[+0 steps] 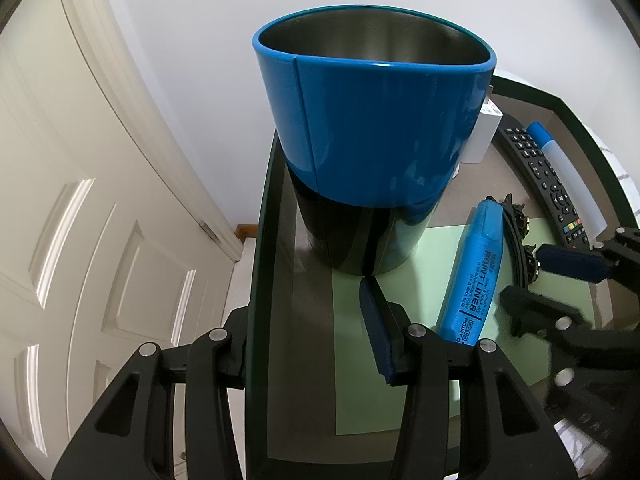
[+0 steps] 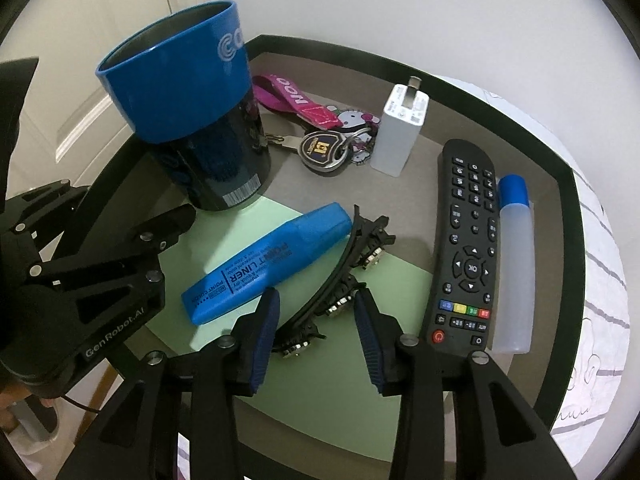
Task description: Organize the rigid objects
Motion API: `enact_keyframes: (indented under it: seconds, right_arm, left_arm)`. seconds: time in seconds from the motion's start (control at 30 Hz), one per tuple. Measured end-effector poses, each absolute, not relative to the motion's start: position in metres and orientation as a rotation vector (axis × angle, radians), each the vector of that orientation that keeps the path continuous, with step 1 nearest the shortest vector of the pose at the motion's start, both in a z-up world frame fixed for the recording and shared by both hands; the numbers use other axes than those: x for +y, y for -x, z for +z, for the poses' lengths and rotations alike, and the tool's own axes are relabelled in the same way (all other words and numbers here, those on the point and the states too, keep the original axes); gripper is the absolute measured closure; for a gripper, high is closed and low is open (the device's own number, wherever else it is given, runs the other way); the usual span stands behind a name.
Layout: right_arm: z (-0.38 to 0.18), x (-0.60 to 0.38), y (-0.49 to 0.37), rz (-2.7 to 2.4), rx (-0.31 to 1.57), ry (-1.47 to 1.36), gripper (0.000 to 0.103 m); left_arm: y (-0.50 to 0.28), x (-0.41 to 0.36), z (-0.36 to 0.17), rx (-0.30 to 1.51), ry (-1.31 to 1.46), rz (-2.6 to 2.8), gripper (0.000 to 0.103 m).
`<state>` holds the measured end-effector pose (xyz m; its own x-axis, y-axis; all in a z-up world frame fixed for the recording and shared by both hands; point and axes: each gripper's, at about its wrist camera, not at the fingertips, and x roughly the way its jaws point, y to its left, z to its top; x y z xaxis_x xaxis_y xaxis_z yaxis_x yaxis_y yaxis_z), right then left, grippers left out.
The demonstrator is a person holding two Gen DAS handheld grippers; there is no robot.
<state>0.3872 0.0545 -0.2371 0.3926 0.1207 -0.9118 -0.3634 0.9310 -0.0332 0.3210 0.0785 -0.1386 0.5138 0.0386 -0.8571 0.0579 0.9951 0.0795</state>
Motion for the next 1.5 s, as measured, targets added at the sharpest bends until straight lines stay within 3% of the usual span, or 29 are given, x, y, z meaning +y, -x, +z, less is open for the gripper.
enact_keyframes:
  seconds: [0.53, 0.77, 0.83, 0.87, 0.9, 1.13, 1.23, 1.33, 1.43, 1.5]
  right_arm:
    - [-0.171, -0.088, -0.361, 0.151, 0.97, 0.097, 0.062]
    - [-0.171, -0.062, -0.355, 0.145, 0.944, 0.118, 0.062]
    - [-0.171, -0.053, -0.348, 0.15, 0.92, 0.118, 0.051]
    - [-0.175, -0.048, -0.349, 0.149, 0.909, 0.122, 0.037]
    - [-0.175, -0.044, -0.347, 0.146, 0.892, 0.126, 0.033]
    - [-0.182, -0.036, -0.335, 0.171, 0.863, 0.121, 0.033]
    - [-0.181, -0.04, -0.331, 0.16, 0.846, 0.1, 0.024]
    - [-0.176, -0.049, -0.324, 0.15, 0.811, 0.076, 0.024]
    - [-0.173, -0.063, -0.319, 0.135, 0.799, 0.036, 0.023]
    - [-0.173, -0.07, -0.316, 0.128, 0.791, 0.017, 0.023]
  left_arm:
    - [-0.321, 0.078, -0.138, 1.03, -0.101, -0.011, 0.058]
    - [-0.322, 0.078, -0.138, 1.031, -0.101, -0.009, 0.058]
    - [-0.322, 0.078, -0.138, 1.029, -0.102, -0.009, 0.058]
    - [-0.321, 0.078, -0.139, 1.029, -0.101, -0.009, 0.058]
    - [-0.321, 0.079, -0.139, 1.029, -0.101, -0.01, 0.058]
    - [-0.322, 0.077, -0.137, 1.034, -0.118, 0.001, 0.056]
    - [-0.322, 0.075, -0.137, 1.029, -0.122, 0.009, 0.056]
    - [-0.322, 0.076, -0.134, 1.035, -0.107, 0.006, 0.056]
    - [-0.321, 0.079, -0.131, 1.023, -0.081, 0.007, 0.053]
    - [-0.317, 0.079, -0.125, 0.995, -0.067, 0.002, 0.045]
